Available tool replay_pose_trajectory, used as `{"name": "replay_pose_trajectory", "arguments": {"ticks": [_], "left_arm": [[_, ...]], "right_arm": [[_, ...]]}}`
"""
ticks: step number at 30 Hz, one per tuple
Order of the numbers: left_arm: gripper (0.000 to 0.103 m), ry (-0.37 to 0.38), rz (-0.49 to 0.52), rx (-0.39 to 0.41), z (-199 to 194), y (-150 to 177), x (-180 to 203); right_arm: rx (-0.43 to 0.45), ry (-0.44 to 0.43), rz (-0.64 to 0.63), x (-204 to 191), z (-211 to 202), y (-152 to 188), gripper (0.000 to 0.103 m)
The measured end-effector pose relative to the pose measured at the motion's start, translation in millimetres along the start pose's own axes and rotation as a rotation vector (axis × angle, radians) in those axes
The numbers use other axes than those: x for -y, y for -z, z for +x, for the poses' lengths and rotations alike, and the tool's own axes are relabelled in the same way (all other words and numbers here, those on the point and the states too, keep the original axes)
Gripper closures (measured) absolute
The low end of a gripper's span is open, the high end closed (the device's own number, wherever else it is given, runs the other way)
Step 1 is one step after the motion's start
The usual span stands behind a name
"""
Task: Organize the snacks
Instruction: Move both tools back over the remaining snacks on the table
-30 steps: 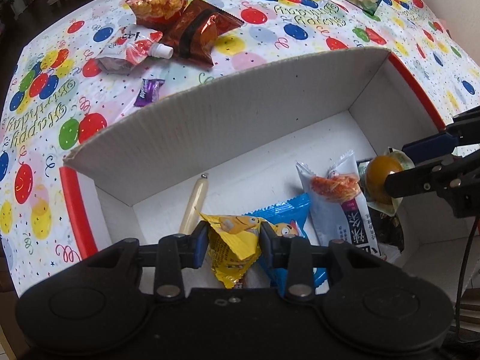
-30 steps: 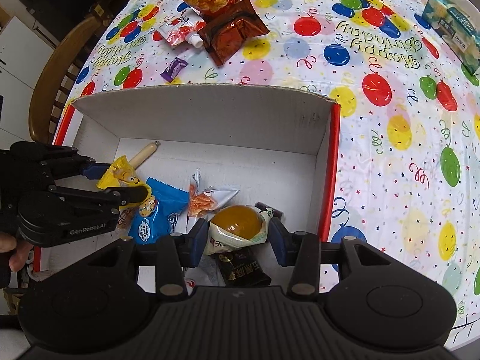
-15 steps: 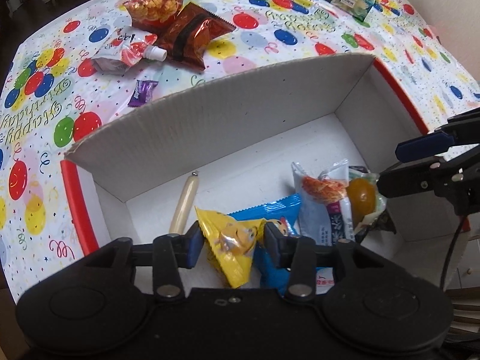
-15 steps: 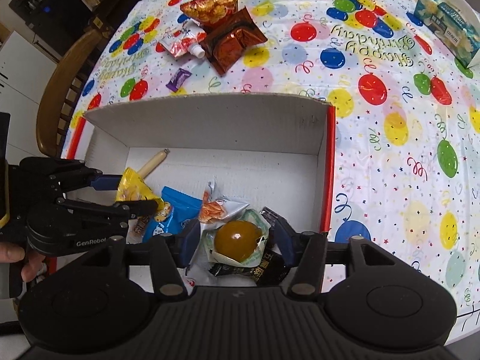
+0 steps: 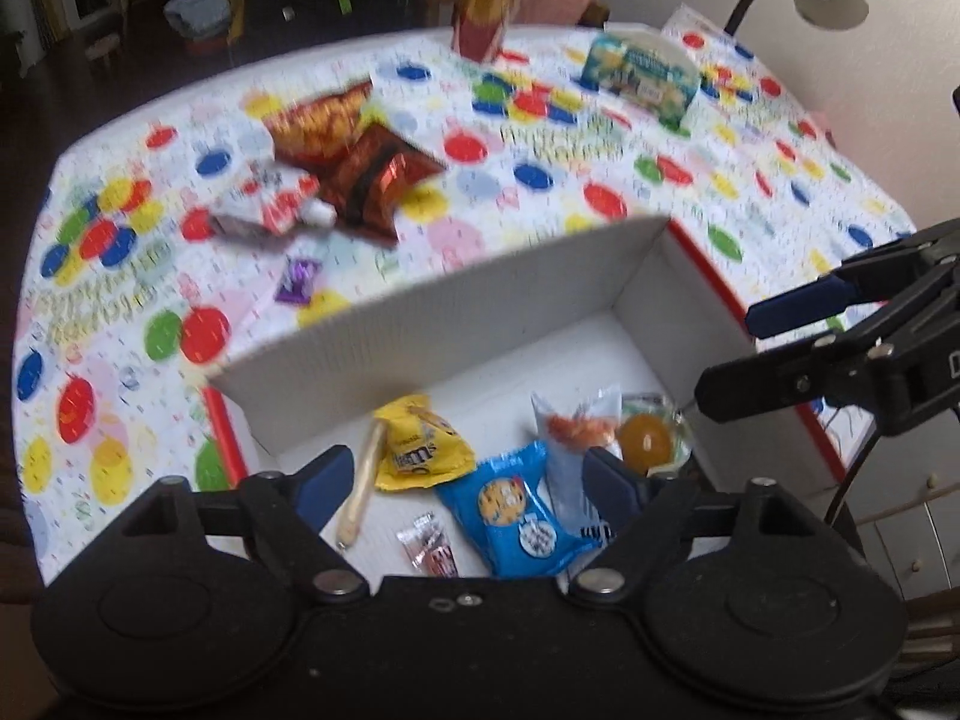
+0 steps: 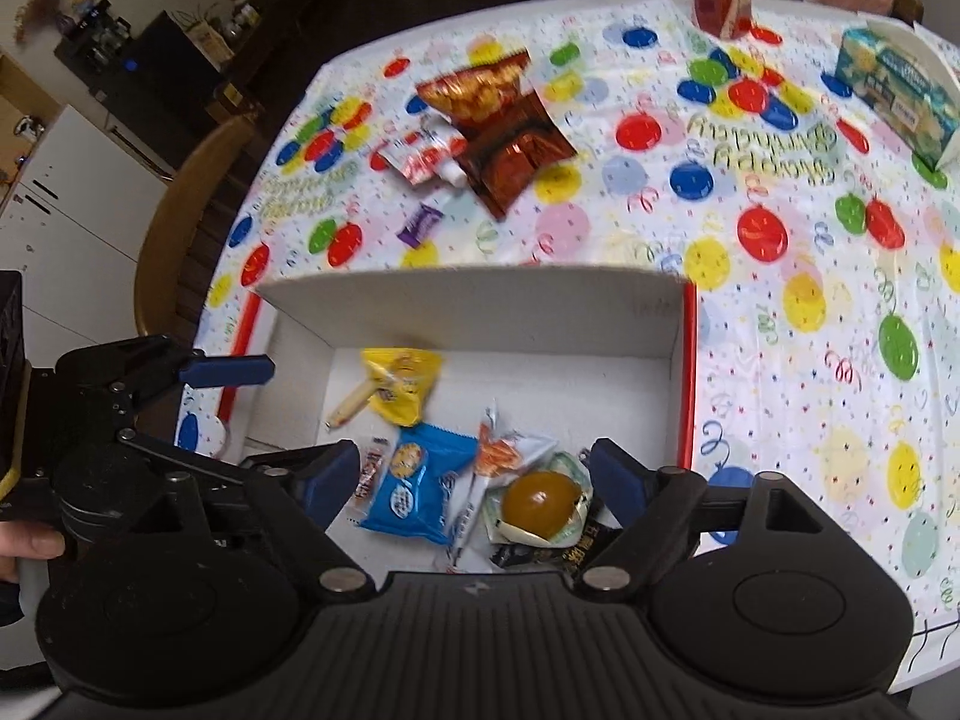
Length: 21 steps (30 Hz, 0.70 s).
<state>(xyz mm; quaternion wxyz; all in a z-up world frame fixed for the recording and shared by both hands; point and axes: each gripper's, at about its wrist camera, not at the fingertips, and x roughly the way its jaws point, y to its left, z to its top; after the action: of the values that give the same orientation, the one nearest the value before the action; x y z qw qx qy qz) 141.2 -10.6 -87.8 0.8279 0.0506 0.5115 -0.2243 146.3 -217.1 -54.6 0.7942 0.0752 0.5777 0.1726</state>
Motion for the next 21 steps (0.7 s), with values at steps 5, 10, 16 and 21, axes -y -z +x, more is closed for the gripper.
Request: {"name": "replay_pose_trajectory", "arguments": {"ticks": [5,10,16,21], "left_arm": [[0.014,-0.023,-0.008,0.065,-20.5,-9.3,-4.3],[0.001,-0.086,-0.025,0.145,-35.8,-19.5,-11.7],[0.001,-0.142,-0.075,0.203,-44.4,-40.8,-31.8],[0.001,-0.199,-0.092,0.236,-43.6,-61.8,-51.0]], "right_arm": [[0.048,-0.004,-0.014,-6.6,-12.6,-11.0,0.000],[0.091,-0.002,-0.018,-12.2,-21.7,-28.5,0.000],[0.126,0.023,-0.039,-16.1,-27.0,-58.1,0.000],[0.152,0.047,-0.041,-15.2,-25.9,-89.8,0.000]]}}
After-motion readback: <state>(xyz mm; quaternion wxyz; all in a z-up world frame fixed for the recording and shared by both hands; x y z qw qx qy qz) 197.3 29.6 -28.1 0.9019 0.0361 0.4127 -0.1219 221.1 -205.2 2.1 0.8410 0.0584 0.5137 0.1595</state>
